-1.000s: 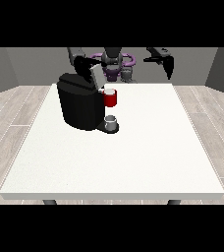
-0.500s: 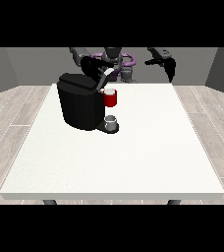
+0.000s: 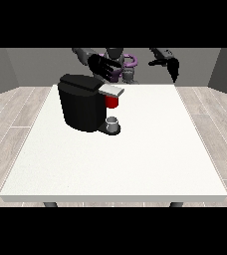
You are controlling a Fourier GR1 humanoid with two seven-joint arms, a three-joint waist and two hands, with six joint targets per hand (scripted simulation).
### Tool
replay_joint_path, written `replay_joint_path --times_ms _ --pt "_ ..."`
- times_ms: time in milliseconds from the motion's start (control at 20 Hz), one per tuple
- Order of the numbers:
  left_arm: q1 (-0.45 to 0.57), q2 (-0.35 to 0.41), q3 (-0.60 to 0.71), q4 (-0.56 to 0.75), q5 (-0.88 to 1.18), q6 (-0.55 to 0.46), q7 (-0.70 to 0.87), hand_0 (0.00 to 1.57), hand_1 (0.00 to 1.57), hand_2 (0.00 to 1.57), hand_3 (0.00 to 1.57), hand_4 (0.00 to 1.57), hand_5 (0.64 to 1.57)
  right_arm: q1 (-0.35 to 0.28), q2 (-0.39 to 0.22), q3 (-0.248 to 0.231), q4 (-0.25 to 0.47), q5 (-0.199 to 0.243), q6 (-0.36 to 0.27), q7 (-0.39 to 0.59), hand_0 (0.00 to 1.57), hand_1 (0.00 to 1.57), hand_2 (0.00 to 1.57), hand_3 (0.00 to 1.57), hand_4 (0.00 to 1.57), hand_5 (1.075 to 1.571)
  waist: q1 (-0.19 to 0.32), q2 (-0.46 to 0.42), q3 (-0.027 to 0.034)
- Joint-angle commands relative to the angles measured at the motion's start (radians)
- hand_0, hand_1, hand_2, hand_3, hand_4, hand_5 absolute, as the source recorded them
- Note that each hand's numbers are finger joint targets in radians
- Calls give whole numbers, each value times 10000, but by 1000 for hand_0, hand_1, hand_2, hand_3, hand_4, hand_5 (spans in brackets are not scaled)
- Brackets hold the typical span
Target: Insert the coffee pod into the coffee machine and close the lid
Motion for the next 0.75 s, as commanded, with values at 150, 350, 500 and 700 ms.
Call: replay_joint_path --times_ms 150,350,500,700 --pt "79 -231 -184 73 25 164 -144 0 0 0 0 121 1571 151 773 378 -190 128 -51 -106 0 0 0 0 30 1571 -279 -490 2" --pt "273 78 56 137 81 75 -261 0 0 0 0 185 1571 1109 1027 886 -765 -600 271 -788 0 0 0 0 259 1571 -422 -1094 3" --pt "521 -113 -20 360 164 30 -263 0 0 0 0 205 1571 2504 1041 1716 -1287 -1605 135 -981 0 0 0 0 269 1571 -720 -1665 4" --pt "1479 -754 -423 281 -339 568 -895 0 0 0 0 192 1571 4195 1049 1639 -1595 -1851 377 -1541 0 0 0 0 157 1571 -1406 -2036 7"
